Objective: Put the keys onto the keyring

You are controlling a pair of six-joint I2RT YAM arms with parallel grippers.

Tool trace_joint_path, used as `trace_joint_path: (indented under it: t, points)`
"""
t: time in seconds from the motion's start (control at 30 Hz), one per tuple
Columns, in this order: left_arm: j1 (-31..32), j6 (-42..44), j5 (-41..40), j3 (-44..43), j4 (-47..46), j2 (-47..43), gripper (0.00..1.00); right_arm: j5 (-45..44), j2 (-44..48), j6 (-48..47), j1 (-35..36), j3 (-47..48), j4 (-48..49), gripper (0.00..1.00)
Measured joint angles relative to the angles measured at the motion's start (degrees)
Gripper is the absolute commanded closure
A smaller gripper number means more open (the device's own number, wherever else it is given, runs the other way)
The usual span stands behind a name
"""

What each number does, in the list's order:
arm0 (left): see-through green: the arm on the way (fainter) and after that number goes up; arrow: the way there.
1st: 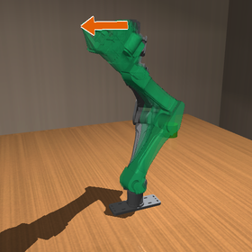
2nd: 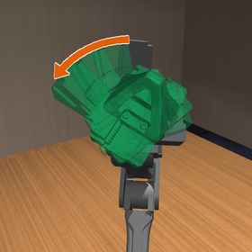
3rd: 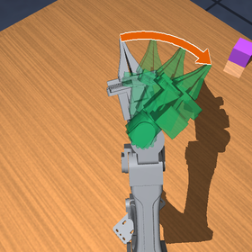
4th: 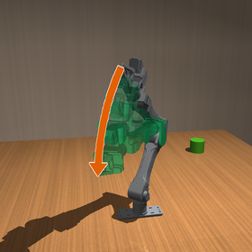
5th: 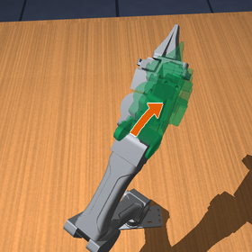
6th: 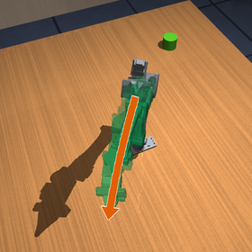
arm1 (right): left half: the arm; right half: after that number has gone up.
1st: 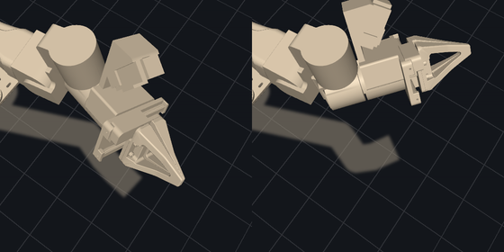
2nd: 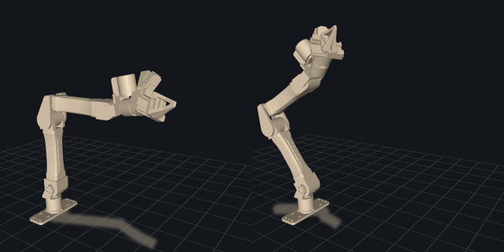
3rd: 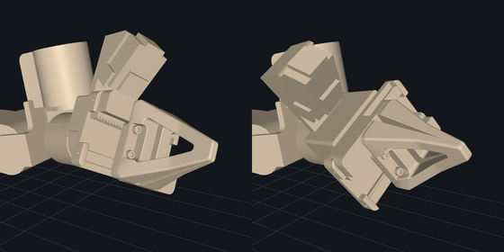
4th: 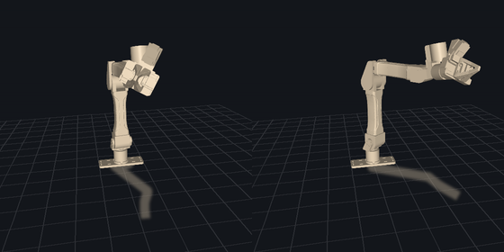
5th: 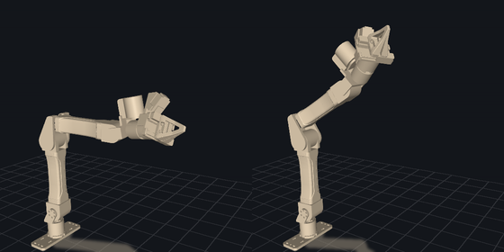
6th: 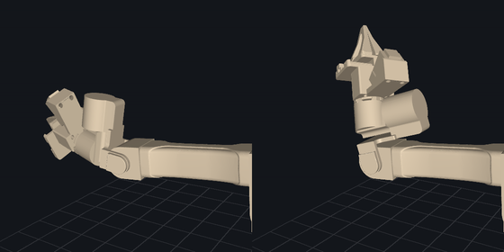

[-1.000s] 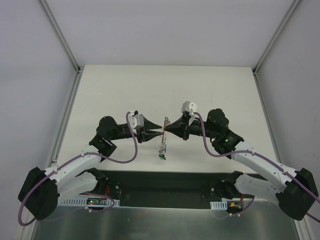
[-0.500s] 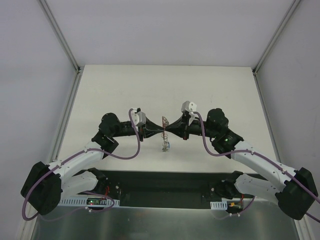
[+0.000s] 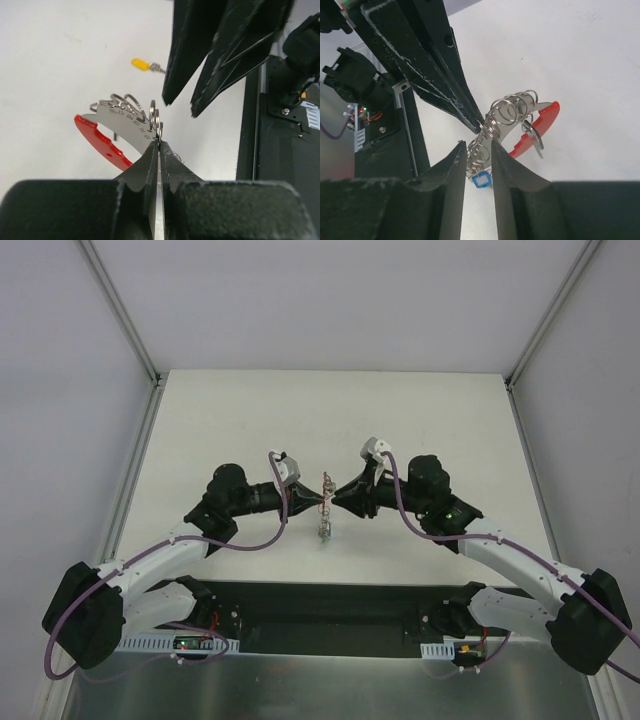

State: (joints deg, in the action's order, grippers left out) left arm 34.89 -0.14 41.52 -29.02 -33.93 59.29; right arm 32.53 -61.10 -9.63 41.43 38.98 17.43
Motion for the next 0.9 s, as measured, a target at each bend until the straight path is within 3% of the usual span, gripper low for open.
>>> trace_joint_path:
  t: [0.17,0.4,0.63,0.9]
  points:
    - [0.02,-0.02,-5.40,0.00,6.75,3.30,1.00,-5.66,-0.09,2.54,-0.50,-0.20,-3.78,0.43]
    - [0.04,-0.02,-13.88,-3.21,18.38,10.21,1.00,-12.37,-2.32,6.60,-3.78,-0.46,-8.15,0.28]
    - [0.04,-0.66,-18.91,-9.84,24.50,18.34,1.00,-16.94,-5.09,8.87,-5.53,-0.31,-12.50,0.27]
    - [0.04,1.46,-16.81,-11.21,24.13,21.11,1.00,-18.75,-6.10,9.62,-5.68,-0.48,-13.79,0.28]
